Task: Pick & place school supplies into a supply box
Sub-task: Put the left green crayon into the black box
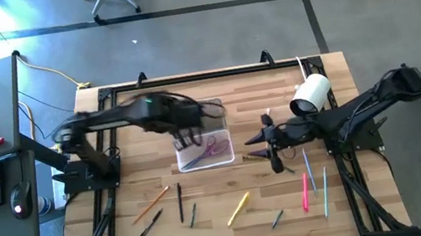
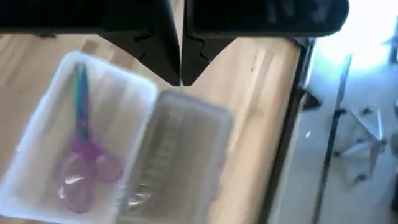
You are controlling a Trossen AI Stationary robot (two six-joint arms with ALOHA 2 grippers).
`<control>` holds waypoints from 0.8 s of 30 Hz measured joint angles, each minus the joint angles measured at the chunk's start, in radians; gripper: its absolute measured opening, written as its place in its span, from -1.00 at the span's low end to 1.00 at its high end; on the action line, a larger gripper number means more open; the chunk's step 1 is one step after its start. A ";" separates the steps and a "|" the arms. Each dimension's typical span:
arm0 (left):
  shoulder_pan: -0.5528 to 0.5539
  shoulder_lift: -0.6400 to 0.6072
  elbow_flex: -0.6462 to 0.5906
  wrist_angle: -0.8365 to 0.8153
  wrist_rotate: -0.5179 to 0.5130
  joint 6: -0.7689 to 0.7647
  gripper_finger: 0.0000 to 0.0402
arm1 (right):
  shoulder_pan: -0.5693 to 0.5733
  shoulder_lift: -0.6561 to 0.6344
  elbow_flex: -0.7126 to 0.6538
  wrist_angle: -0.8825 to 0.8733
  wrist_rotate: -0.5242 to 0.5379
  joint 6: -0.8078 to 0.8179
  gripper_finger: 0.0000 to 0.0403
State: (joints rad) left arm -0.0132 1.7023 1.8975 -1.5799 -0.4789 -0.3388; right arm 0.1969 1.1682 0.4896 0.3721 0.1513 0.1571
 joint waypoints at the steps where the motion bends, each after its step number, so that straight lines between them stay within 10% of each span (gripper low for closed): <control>1: 0.000 -0.048 -0.021 0.017 -0.006 -0.012 -0.82 | 0.006 0.023 0.007 0.001 0.005 -0.002 -0.21; 11: -0.053 -0.500 -0.442 0.230 -0.074 -0.118 -0.78 | 0.080 0.186 -0.002 -0.008 0.140 0.025 -0.25; 24: -0.132 -0.800 -1.134 1.260 0.029 0.252 -0.47 | 0.171 0.290 -0.101 0.094 0.349 0.166 -0.28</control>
State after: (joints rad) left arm -0.1447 0.9022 0.7637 -0.3194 -0.4501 -0.0868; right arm 0.3675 1.4580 0.3888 0.4662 0.4998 0.3235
